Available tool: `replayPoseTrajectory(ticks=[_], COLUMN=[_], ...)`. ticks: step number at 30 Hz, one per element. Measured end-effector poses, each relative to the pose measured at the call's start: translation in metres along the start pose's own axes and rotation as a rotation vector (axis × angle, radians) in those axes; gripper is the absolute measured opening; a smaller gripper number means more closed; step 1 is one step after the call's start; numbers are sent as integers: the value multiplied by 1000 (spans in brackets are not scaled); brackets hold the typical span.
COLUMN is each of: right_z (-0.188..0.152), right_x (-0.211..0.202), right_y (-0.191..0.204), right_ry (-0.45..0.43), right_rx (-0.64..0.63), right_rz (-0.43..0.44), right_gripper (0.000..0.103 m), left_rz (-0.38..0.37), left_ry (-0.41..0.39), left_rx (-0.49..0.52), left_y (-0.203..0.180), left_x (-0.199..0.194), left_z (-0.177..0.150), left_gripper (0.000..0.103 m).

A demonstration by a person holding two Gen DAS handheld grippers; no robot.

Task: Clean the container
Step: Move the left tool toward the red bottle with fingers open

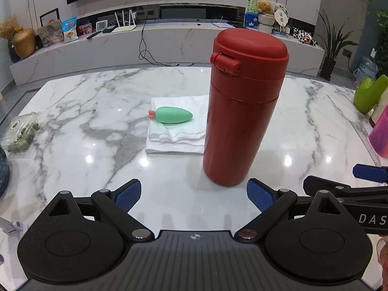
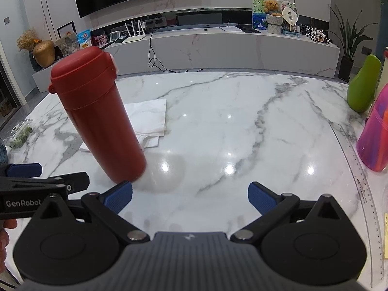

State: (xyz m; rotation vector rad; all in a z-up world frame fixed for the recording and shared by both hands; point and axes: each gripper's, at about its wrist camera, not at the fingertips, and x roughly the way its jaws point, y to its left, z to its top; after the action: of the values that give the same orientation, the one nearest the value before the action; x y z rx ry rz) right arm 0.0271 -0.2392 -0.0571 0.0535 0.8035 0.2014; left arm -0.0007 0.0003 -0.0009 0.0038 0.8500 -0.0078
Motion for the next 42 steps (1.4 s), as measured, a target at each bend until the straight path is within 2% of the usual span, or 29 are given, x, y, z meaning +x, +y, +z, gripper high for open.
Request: replayPoseTrajectory(ticks=[12,19,23,42], right_z=[2,1,2,1], right_x=[2,-1,-1,0], right_y=[2,2,3,0], right_ry=[-5,-11,-13,-7], right_rx=[5,-2,-2,-1], right_rz=[0,2,3,6], right_gripper=[103,103,103,103], left_rz=[9,20,32,20], left_ry=[8,23,22,31], left_rx=[9,-42,-17,-24], left_y=[0,5,2,0], left_x=[0,3,4,5], left_z=[1,3,2,3], left_gripper=[95,95,95,95])
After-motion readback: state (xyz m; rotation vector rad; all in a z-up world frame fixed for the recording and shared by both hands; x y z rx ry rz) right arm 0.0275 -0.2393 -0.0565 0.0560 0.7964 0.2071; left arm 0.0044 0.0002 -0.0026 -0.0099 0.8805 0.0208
